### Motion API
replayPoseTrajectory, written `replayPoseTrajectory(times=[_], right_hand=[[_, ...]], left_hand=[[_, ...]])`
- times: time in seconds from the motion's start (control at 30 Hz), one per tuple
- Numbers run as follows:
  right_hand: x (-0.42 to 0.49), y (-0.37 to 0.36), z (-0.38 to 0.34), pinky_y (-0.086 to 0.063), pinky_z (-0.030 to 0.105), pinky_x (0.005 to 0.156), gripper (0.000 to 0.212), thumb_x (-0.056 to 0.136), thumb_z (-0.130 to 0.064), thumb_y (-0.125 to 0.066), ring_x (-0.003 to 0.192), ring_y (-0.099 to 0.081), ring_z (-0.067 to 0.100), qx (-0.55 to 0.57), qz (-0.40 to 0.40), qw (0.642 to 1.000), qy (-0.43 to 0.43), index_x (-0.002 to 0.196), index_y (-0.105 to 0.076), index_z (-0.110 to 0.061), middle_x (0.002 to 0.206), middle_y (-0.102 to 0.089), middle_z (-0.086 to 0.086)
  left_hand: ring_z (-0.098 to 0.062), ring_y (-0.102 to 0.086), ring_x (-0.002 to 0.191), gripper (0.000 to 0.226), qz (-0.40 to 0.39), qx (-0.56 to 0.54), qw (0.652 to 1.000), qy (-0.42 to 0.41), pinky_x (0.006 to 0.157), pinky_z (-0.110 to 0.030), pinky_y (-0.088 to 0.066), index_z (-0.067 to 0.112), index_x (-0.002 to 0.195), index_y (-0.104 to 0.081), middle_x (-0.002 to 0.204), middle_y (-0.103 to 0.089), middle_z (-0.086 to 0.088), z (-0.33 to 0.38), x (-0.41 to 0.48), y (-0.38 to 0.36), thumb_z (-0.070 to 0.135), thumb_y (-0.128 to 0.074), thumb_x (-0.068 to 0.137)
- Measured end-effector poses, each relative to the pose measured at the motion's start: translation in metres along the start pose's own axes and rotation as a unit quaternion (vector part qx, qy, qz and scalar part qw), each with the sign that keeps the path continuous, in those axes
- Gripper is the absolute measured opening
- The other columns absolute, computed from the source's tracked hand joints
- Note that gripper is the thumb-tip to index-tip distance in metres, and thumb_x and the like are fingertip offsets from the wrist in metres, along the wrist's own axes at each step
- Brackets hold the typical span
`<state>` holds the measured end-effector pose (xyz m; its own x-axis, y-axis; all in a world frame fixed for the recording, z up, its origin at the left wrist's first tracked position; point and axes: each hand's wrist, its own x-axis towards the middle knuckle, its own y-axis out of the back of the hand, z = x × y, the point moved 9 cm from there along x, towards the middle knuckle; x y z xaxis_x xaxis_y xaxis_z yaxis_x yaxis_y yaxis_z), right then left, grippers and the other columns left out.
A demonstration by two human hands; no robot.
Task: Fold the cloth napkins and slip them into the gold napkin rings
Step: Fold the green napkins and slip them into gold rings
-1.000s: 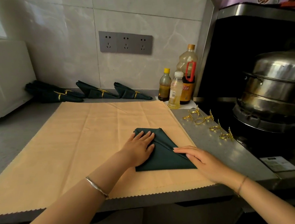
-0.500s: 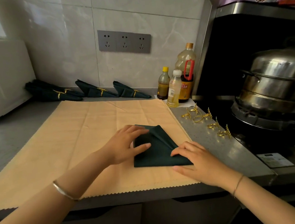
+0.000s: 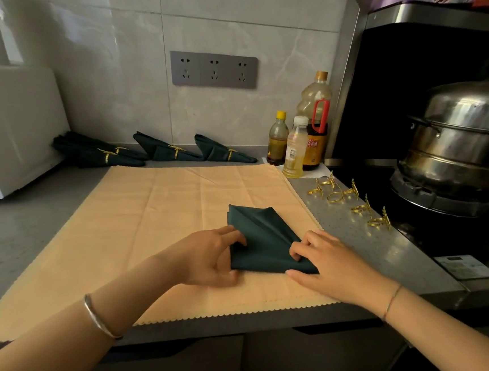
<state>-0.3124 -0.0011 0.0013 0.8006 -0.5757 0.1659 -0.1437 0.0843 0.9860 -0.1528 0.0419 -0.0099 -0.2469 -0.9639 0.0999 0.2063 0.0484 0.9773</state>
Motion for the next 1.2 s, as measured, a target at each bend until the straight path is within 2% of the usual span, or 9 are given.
replayPoseTrajectory(times=[0.1,0.2,0.37,0.47,0.6,0.77,0.93,1.07,1.2], right_hand=[[0.001,0.001,0.0,-0.029,0.018,0.079,0.033,0.089,-0.059,-0.041,0.099,-0.039,0.006,0.006,0.013,1.0,-0.006,0.1,-0.049,-0.029,0.098,-0.042,-0.013],[0.007,0.003,0.005,-0.032,0.018,0.072,0.034,0.09,-0.057,-0.042,0.087,-0.044,0.006,0.032,0.031,0.999,-0.029,0.092,-0.054,-0.025,0.091,-0.046,-0.011],[0.02,0.005,0.018,-0.032,0.016,0.058,0.036,0.089,-0.048,-0.055,0.063,-0.042,0.004,0.072,0.054,0.993,-0.074,0.07,-0.052,-0.018,0.074,-0.043,-0.01],[0.024,0.004,0.023,-0.042,0.019,0.067,0.023,0.086,-0.045,-0.06,0.077,-0.052,0.007,0.108,0.055,0.989,-0.083,0.09,-0.055,-0.023,0.085,-0.052,-0.011],[0.029,-0.004,0.022,-0.041,0.018,0.08,0.052,0.091,-0.042,-0.055,0.091,-0.047,0.003,0.113,0.003,0.991,-0.072,0.14,-0.039,-0.033,0.099,-0.045,-0.011],[0.034,-0.01,0.02,-0.031,0.018,0.078,0.047,0.096,-0.042,-0.046,0.096,-0.042,0.006,0.082,-0.03,0.994,-0.062,0.141,-0.038,-0.036,0.098,-0.037,-0.009],[0.034,-0.012,0.018,-0.029,0.019,0.084,0.045,0.099,-0.041,-0.039,0.098,-0.034,0.003,0.058,-0.04,0.996,-0.046,0.143,-0.036,-0.033,0.103,-0.035,-0.011],[0.031,-0.006,0.005,-0.021,0.021,0.109,0.051,0.099,-0.044,-0.034,0.129,-0.031,0.006,0.02,-0.007,1.0,-0.004,0.147,-0.027,-0.028,0.14,-0.035,-0.012],[0.031,-0.01,-0.013,-0.014,0.019,0.113,0.057,0.1,-0.039,-0.034,0.142,-0.016,0.004,-0.002,-0.042,0.999,0.027,0.151,-0.012,-0.024,0.157,-0.015,-0.011]], left_hand=[[-0.011,-0.058,0.088,0.058,0.047,-0.041,0.998,0.01,0.078,-0.023,-0.047,0.024,0.116,-0.058,0.111,-0.057,0.01,-0.006,0.003,0.008,0.066,-0.047,0.078],[-0.008,-0.056,0.084,0.034,0.103,-0.121,0.986,0.051,0.07,-0.013,-0.043,0.017,0.097,-0.067,0.094,-0.063,0.008,-0.015,0.011,0.015,0.048,-0.058,0.088],[-0.006,-0.059,0.076,0.021,0.148,-0.191,0.963,0.121,0.075,-0.027,-0.051,0.019,0.091,-0.063,0.081,-0.066,0.007,-0.034,0.025,0.012,0.04,-0.064,0.088],[-0.005,-0.055,0.078,0.033,0.171,-0.199,0.958,0.119,0.075,-0.023,-0.048,0.02,0.117,-0.056,0.087,-0.061,0.009,-0.031,0.03,0.013,0.034,-0.065,0.088],[-0.015,-0.038,0.129,0.054,0.145,-0.093,0.983,0.07,0.11,-0.028,-0.029,0.029,0.148,-0.029,0.143,-0.041,0.004,-0.019,0.038,0.007,0.029,-0.049,0.097],[-0.011,0.002,0.147,0.048,0.032,0.013,0.998,0.054,0.116,-0.028,0.008,0.035,0.151,-0.008,0.159,-0.003,0.012,-0.015,0.049,-0.015,0.032,-0.02,0.105],[-0.009,0.005,0.146,0.046,-0.028,-0.014,0.997,0.074,0.116,-0.028,0.008,0.035,0.151,-0.008,0.159,-0.004,0.014,-0.02,0.051,-0.026,0.035,-0.014,0.105],[-0.009,0.005,0.147,0.046,-0.044,-0.031,0.995,0.078,0.117,-0.03,0.007,0.037,0.15,-0.008,0.159,-0.005,0.015,-0.022,0.052,-0.027,0.035,-0.015,0.105],[-0.008,0.002,0.147,0.046,-0.045,-0.042,0.994,0.087,0.117,-0.032,0.006,0.037,0.15,-0.011,0.158,-0.008,0.015,-0.024,0.052,-0.027,0.033,-0.017,0.105]])
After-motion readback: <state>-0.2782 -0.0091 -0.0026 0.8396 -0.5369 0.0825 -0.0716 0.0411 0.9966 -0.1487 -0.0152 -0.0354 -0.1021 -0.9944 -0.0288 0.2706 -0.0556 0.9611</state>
